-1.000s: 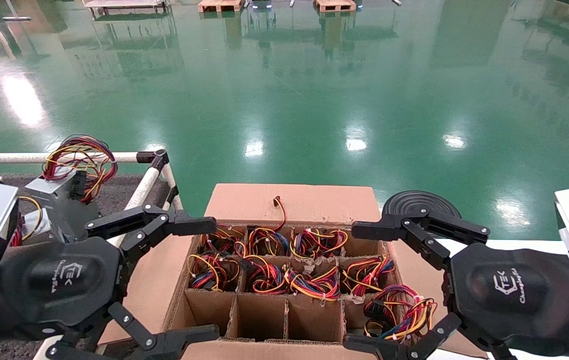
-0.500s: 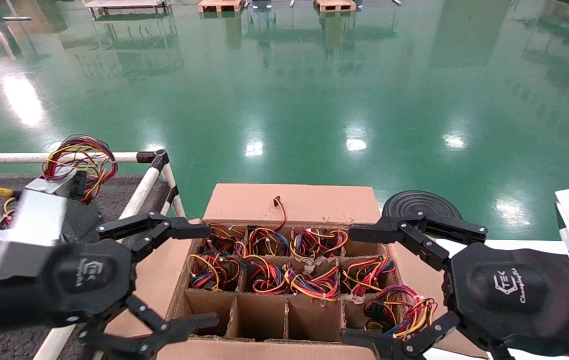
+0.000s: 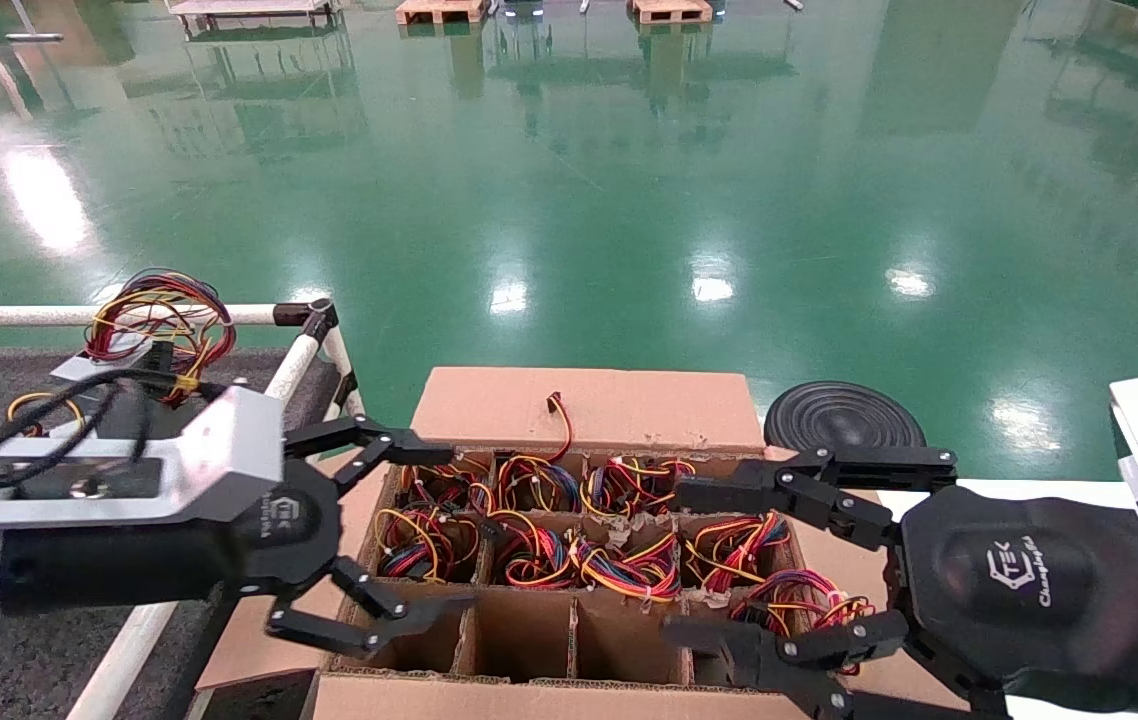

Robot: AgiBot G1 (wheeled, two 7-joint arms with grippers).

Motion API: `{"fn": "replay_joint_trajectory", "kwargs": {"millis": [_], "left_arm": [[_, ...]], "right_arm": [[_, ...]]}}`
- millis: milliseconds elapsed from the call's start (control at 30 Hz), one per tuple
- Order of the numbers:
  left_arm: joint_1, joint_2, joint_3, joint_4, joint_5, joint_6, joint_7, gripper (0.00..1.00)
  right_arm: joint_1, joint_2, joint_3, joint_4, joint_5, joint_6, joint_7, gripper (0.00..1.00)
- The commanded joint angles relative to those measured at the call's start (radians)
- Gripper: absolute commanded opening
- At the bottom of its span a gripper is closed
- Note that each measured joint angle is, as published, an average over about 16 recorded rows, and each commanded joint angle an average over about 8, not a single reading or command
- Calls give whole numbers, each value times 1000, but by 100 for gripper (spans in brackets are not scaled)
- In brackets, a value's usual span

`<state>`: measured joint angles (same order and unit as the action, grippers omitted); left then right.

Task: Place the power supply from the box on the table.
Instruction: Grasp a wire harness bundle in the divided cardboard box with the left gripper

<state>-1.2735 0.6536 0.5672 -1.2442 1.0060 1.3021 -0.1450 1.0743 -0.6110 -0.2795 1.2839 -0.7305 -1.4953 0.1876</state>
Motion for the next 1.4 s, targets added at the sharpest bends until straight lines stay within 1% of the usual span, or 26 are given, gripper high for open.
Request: {"fn": "replay_joint_trajectory", "kwargs": {"millis": [33, 467, 733, 1133, 1400], "left_arm": [[-10, 10, 19, 2, 7, -15, 10, 100], [-13, 68, 127, 82, 13, -81, 105, 100], [-36, 105, 198, 141, -9, -110, 141, 100], [-59, 131, 244, 180, -25, -125, 165, 100], [-93, 157, 291, 198, -18, -143, 205, 100]], "right_arm": [[0, 0, 0, 0, 0, 0, 0, 0], [0, 0, 0, 0, 0, 0, 0, 0], [0, 0, 0, 0, 0, 0, 0, 0], [0, 0, 0, 0, 0, 0, 0, 0], [0, 0, 0, 0, 0, 0, 0, 0]]}}
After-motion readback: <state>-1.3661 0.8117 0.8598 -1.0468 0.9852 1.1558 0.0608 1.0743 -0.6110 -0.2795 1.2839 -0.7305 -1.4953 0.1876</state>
